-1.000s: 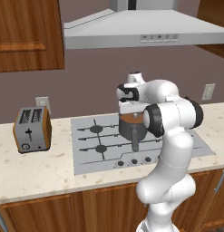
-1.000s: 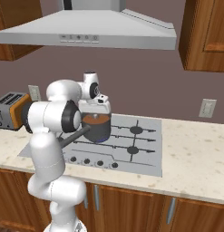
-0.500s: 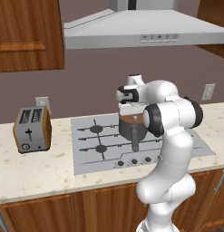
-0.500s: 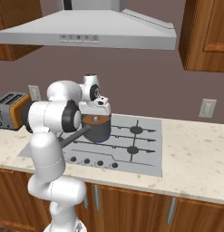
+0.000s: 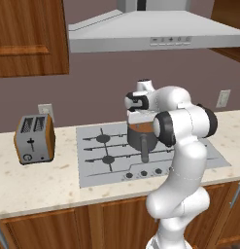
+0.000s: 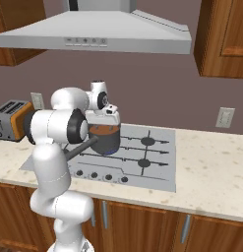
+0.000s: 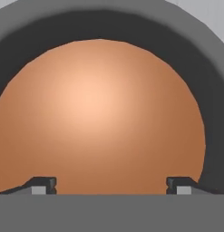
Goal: Pick up the sugar cube(s) and place them in the saucepan with hot chocolate.
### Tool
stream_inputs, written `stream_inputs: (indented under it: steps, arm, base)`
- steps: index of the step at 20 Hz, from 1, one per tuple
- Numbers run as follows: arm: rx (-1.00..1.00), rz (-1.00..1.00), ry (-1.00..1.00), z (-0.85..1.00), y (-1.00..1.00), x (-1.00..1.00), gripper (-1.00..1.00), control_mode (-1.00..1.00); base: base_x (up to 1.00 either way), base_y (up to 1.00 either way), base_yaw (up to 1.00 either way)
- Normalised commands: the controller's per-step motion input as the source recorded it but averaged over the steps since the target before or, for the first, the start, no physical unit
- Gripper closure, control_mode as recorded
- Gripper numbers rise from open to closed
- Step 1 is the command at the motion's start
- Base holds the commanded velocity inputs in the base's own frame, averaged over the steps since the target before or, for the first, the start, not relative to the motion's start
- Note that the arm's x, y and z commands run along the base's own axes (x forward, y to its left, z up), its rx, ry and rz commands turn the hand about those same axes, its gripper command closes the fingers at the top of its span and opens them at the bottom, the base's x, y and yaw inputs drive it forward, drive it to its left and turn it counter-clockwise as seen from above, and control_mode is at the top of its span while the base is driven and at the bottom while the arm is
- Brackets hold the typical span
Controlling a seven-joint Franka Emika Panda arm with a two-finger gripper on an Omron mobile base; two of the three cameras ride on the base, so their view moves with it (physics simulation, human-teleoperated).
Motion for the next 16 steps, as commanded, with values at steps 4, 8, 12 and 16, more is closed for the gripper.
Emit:
stream_inputs:
  steps: [4, 8, 12, 16]
  arm:
    - [0.00, 0.00, -0.07, 0.00, 0.00, 0.00, -1.00, -1.00]
    - [0.00, 0.00, -0.26, 0.03, 0.00, -0.13, -1.00, -1.00]
    - [0.00, 0.00, -0.34, 0.18, 0.00, -0.17, -1.00, -1.00]
    - [0.02, 0.00, -0.34, 0.35, 0.00, -0.41, -1.00, -1.00]
  base:
    - [0.00, 0.00, 0.00]
    - [0.00, 0.00, 0.00]
    - [0.00, 0.00, 0.00]
    - [0.00, 0.00, 0.00]
